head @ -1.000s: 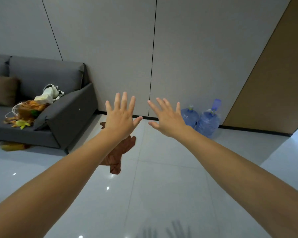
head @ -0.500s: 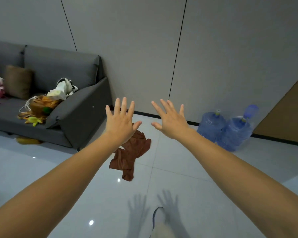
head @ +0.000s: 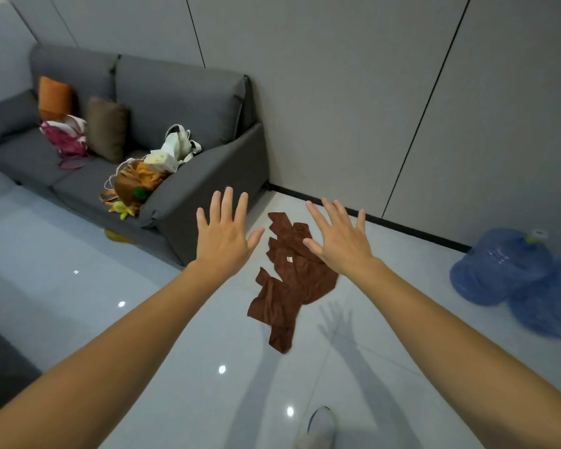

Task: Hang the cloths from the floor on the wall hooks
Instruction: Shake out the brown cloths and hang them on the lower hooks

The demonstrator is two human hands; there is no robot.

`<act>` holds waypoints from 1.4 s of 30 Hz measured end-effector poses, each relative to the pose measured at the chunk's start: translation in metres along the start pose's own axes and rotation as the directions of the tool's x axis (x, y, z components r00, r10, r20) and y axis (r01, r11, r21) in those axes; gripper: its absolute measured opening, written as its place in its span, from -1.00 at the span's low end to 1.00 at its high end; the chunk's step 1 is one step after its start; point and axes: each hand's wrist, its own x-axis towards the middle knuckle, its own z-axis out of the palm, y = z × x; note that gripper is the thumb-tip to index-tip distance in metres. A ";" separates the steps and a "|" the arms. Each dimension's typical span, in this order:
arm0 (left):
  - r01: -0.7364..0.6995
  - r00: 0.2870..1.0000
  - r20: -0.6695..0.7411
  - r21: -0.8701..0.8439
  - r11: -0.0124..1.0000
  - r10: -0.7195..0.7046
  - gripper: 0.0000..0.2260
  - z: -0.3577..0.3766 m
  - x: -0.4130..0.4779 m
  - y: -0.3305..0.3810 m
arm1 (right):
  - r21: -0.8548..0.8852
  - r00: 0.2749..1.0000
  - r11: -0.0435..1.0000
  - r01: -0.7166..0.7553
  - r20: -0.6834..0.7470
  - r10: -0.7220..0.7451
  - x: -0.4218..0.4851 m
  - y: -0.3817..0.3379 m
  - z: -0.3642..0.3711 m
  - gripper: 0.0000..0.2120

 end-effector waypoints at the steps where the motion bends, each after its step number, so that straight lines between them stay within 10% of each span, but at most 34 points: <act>1: 0.009 1.000 0.003 -0.001 1.000 -0.009 -0.34 0.006 0.011 -0.001 | 0.000 1.000 1.000 -0.002 0.011 0.002 0.010 0.005 0.005 -0.32; 26: -0.066 0.986 0.137 -0.172 0.983 0.091 -0.36 0.216 0.222 -0.151 | -0.084 0.955 0.970 -0.230 0.172 0.242 0.193 -0.073 0.193 -0.31; 42: -0.130 0.992 -0.029 -0.255 0.958 0.127 -0.38 0.595 0.217 -0.119 | -0.101 0.960 0.967 -0.235 0.135 0.247 0.223 -0.061 0.576 -0.32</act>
